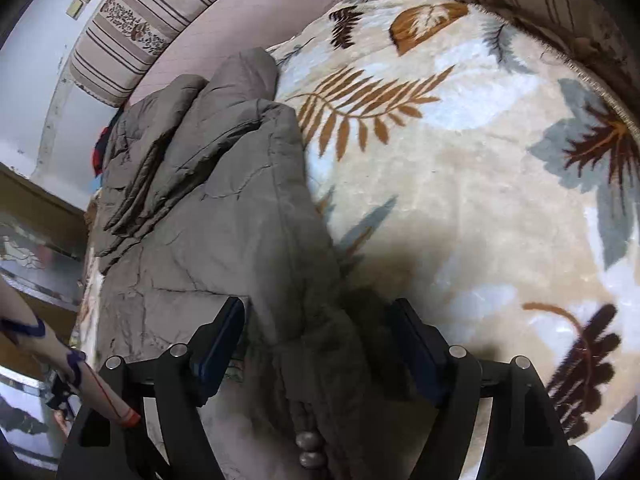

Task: Fold large clothes
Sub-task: 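Grasp the jacket hem with both grippers and lift it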

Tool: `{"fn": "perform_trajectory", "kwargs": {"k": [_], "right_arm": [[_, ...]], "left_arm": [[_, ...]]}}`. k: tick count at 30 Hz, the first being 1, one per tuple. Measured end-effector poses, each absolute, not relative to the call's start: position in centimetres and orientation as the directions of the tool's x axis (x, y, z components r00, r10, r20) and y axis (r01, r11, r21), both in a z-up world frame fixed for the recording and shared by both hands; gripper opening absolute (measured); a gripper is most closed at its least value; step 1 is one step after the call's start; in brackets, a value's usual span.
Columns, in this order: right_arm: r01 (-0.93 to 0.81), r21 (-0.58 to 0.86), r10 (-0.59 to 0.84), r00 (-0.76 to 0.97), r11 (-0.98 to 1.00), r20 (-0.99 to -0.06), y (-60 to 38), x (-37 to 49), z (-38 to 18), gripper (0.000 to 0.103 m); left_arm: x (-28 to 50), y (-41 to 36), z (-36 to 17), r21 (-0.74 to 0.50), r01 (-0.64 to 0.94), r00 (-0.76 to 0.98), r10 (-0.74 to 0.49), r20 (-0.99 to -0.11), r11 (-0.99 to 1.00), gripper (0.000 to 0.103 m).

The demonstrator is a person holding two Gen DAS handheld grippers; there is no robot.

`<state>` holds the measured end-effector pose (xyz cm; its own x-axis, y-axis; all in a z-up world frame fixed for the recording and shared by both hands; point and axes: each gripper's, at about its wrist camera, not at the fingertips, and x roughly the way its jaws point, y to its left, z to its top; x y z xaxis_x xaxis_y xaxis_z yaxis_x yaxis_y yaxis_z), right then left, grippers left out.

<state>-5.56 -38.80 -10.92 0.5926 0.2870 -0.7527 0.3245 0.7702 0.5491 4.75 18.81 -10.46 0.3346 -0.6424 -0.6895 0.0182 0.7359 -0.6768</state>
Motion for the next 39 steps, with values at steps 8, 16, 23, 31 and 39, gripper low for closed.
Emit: {"fn": "perform_trajectory", "kwargs": {"k": [8,16,23,31,39], "right_arm": [[0.236,0.700,0.480,0.580,0.674,-0.658,-38.4,-6.4,-12.3,0.080],[0.179,0.749,0.560,0.559,0.638,-0.611,-37.4,-8.7,-12.0,0.070],[0.131,0.736,0.597,0.500,0.664,-0.627,-35.4,-10.4,-12.6,0.067],[0.066,0.799,0.700,0.442,0.598,-0.561,-32.3,-11.8,-14.1,0.064],[0.095,0.699,0.602,0.437,0.708,-0.669,-29.4,-11.3,-14.3,0.038]], "left_arm": [[0.4,18.3,-12.0,-0.842,0.034,0.277,-0.815,-0.509,0.538,0.095],[-1.6,16.2,-11.1,-0.834,0.100,0.257,-0.824,-0.505,0.543,0.085],[-1.3,14.3,-12.2,-0.802,0.068,0.241,-0.790,-0.564,0.593,0.085],[-2.1,13.2,-11.5,-0.748,0.066,0.290,-0.730,-0.618,0.660,0.090],[-2.5,10.9,-10.4,-0.530,0.068,0.294,-0.524,-0.799,0.845,0.053]]}}
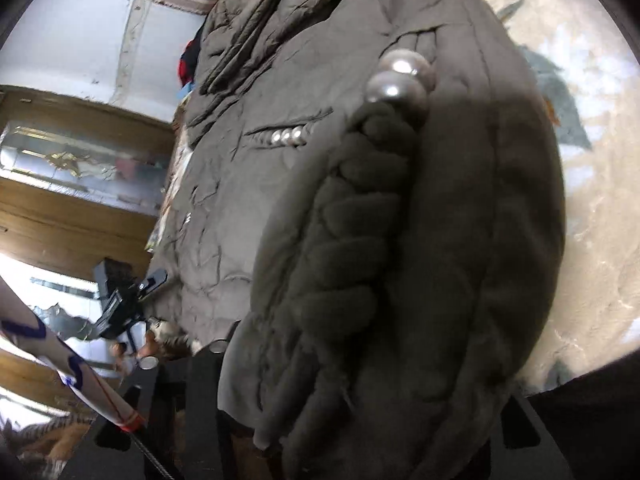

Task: Fold large clothes
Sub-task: 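Grasp the jacket hem with both grippers and lift it, then fold the held hem over toward the collar with both grippers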

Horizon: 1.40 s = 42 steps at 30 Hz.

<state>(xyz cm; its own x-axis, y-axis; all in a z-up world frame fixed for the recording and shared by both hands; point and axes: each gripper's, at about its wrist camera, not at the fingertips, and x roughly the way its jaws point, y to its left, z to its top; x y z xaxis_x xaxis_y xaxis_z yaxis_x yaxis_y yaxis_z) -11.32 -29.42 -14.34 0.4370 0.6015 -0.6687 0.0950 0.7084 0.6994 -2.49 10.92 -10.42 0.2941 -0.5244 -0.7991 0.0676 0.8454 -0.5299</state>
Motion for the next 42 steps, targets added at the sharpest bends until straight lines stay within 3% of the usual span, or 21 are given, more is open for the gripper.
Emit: {"fn": "perform_trajectory", "kwargs": {"k": [2,6,14,19,24,31,37,42], "right_arm": [[0.115,0.662,0.556,0.448,0.740,-0.700,-29.1,-11.5,-14.0,0.030],[0.105,0.619,0.501,0.491,0.778,-0.713,-28.5,-12.1,-12.0,0.021],[-0.024,0.701,0.578,0.587,0.713,-0.567,-30.3,-16.4,-6.1,0.018],[-0.044,0.657,0.564,0.556,0.753,-0.610,-29.6,-17.2,-6.2,0.018],[-0.073,0.642,0.552,0.591,0.763,-0.589,-29.6,-14.5,-3.5,0.018],[-0.111,0.573,0.476,0.693,0.812,-0.541,-30.6,-7.5,3.3,0.018],[-0.062,0.564,0.405,0.759,0.824,-0.509,-32.4,0.7,7.6,0.018],[0.028,0.558,0.333,0.777,0.829,-0.535,-33.5,8.3,8.3,0.021]], "left_arm": [[-2.4,11.6,-10.4,-0.476,0.032,0.284,-0.464,-0.839,0.879,0.029],[-2.9,12.6,-8.7,-0.491,0.021,0.315,-0.472,-0.824,0.871,0.018],[-7.3,12.7,-2.4,-0.455,0.161,0.405,-0.479,-0.779,0.876,0.015],[-8.1,12.2,-2.6,-0.405,0.180,0.404,-0.443,-0.800,0.896,0.015],[-5.7,11.8,0.1,-0.396,0.192,0.449,-0.439,-0.779,0.898,0.015],[2.0,9.2,5.7,-0.325,0.222,0.560,-0.393,-0.729,0.919,0.016],[11.6,7.2,9.3,-0.263,0.173,0.580,-0.314,-0.751,0.949,0.016],[19.5,7.2,9.5,-0.264,0.083,0.567,-0.263,-0.780,0.961,0.017]]}}
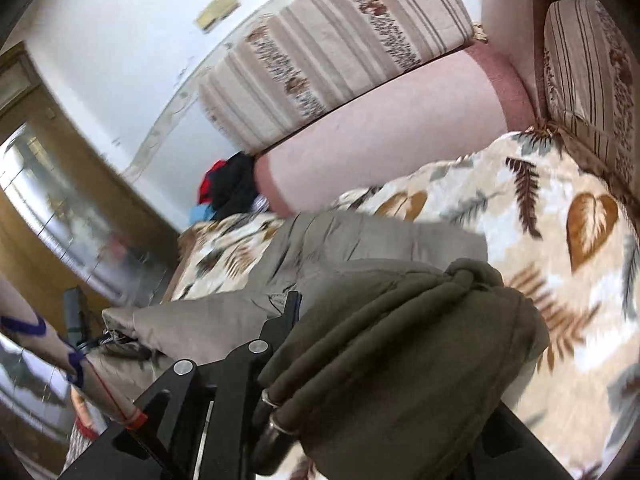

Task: Fold large clothes
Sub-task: 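Fold the held hem over toward the collar with both grippers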

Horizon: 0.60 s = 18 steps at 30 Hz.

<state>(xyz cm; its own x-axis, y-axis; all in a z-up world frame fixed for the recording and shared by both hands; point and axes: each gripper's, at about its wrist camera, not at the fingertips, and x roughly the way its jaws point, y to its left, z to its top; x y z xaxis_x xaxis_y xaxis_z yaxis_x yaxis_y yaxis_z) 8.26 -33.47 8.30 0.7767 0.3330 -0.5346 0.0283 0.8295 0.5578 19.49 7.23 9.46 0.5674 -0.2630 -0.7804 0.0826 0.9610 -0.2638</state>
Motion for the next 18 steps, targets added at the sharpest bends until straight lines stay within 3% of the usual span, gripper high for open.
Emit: {"fn": "perform_trajectory", "kwargs": {"k": [8,13,16,18], "right_arm": [[0.210,0.543,0.245,0.723,0.813,-0.646,-35.3,19.2,4.2,0.024],[0.247,0.558,0.250,0.702,0.792,-0.667,-36.4,22.2,1.5,0.030],[0.212,0.644,0.325,0.723,0.735,-0.609,-37.4,21.7,1.1,0.043],[0.183,0.685,0.349,0.751,0.705,-0.561,-38.0,20.9,1.6,0.063]], "left_arm": [[29.7,5.3,4.2,-0.201,0.002,0.506,-0.175,-0.845,0.980,0.020],[32.3,5.5,0.7,-0.267,-0.046,0.463,-0.216,-0.860,0.962,0.022],[32.2,6.9,0.1,-0.380,-0.071,0.454,-0.310,-0.836,0.922,0.027],[31.7,7.9,0.7,-0.457,-0.064,0.463,-0.379,-0.801,0.887,0.035]]}}
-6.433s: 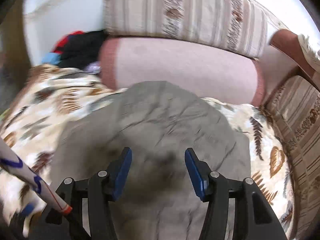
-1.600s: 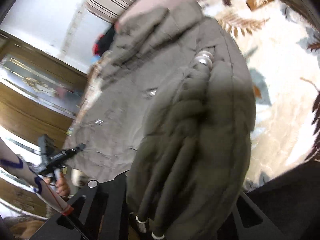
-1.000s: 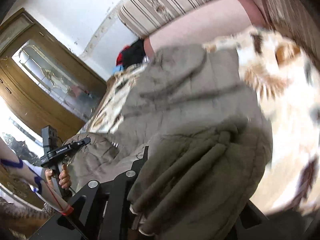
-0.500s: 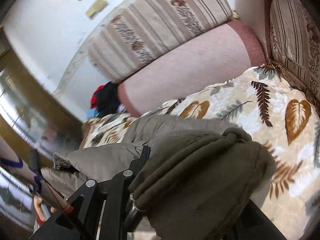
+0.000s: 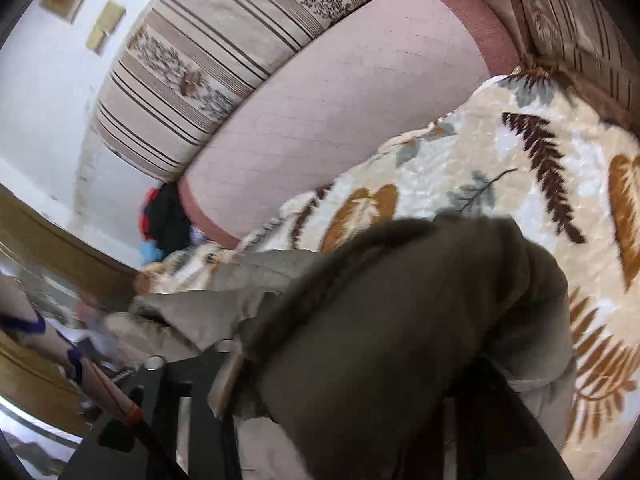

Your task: Fold large clothes

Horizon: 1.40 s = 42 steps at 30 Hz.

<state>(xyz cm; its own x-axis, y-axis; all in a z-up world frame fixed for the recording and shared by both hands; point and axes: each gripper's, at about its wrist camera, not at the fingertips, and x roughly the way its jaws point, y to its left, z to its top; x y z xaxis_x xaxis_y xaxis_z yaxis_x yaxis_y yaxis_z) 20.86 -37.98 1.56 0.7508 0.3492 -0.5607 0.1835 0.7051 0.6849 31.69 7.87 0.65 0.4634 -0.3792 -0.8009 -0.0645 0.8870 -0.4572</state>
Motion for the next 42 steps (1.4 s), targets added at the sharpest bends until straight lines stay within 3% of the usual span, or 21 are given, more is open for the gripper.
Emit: {"fn": "perform_trajectory", "kwargs": {"k": [1,3,5,7,12,18,21,25,27,33,42], "right_arm": [[0.175,0.695,0.349,0.764,0.698,-0.543,-38.1,20.5,1.9,0.070],[0.158,0.694,0.322,0.799,0.702,-0.508,-38.2,19.4,3.0,0.090],[0.135,0.666,0.289,0.825,0.733,-0.486,-37.8,18.5,4.2,0.092],[0.120,0.605,0.254,0.831,0.787,-0.495,-36.9,17.8,5.3,0.093],[0.094,0.424,0.180,0.807,0.901,-0.562,-33.3,16.3,5.2,0.093],[0.075,0.118,0.023,0.750,0.990,-0.661,-28.7,17.0,0.6,0.093],[0.080,0.045,-0.028,0.733,0.996,-0.679,-28.0,18.0,-1.6,0.093],[0.111,0.063,-0.038,0.730,0.992,-0.683,-29.1,19.9,-3.2,0.093],[0.120,0.077,-0.034,0.725,0.990,-0.688,-29.8,21.1,-3.6,0.093],[0.141,0.087,-0.038,0.705,0.986,-0.709,-31.9,26.4,-4.5,0.095],[0.171,0.197,0.035,0.665,0.965,-0.746,-34.9,32.2,-6.8,0.101]], "left_arm": [[31.4,8.4,0.9,-0.500,-0.064,0.468,-0.416,-0.779,0.864,0.038],[30.7,9.1,1.5,-0.579,-0.065,0.481,-0.483,-0.732,0.813,0.060],[29.9,9.6,2.5,-0.644,-0.067,0.509,-0.529,-0.679,0.762,0.075],[29.0,9.6,3.7,-0.678,-0.048,0.536,-0.554,-0.637,0.734,0.080],[27.2,6.7,6.5,-0.600,0.043,0.541,-0.524,-0.658,0.799,0.081],[24.9,-3.6,6.3,-0.258,0.272,0.528,-0.367,-0.766,0.927,0.081],[25.2,-7.9,4.9,-0.168,0.359,0.521,-0.347,-0.780,0.918,0.081],[28.7,-10.1,1.7,-0.078,0.326,0.528,-0.250,-0.811,0.942,0.082],[31.3,-10.1,0.0,-0.087,0.296,0.508,-0.234,-0.829,0.951,0.092],[37.5,-10.7,-2.6,-0.090,0.274,0.474,-0.216,-0.854,0.958,0.103],[41.9,-11.3,-4.6,-0.127,0.270,0.470,-0.246,-0.848,0.954,0.103]]}}
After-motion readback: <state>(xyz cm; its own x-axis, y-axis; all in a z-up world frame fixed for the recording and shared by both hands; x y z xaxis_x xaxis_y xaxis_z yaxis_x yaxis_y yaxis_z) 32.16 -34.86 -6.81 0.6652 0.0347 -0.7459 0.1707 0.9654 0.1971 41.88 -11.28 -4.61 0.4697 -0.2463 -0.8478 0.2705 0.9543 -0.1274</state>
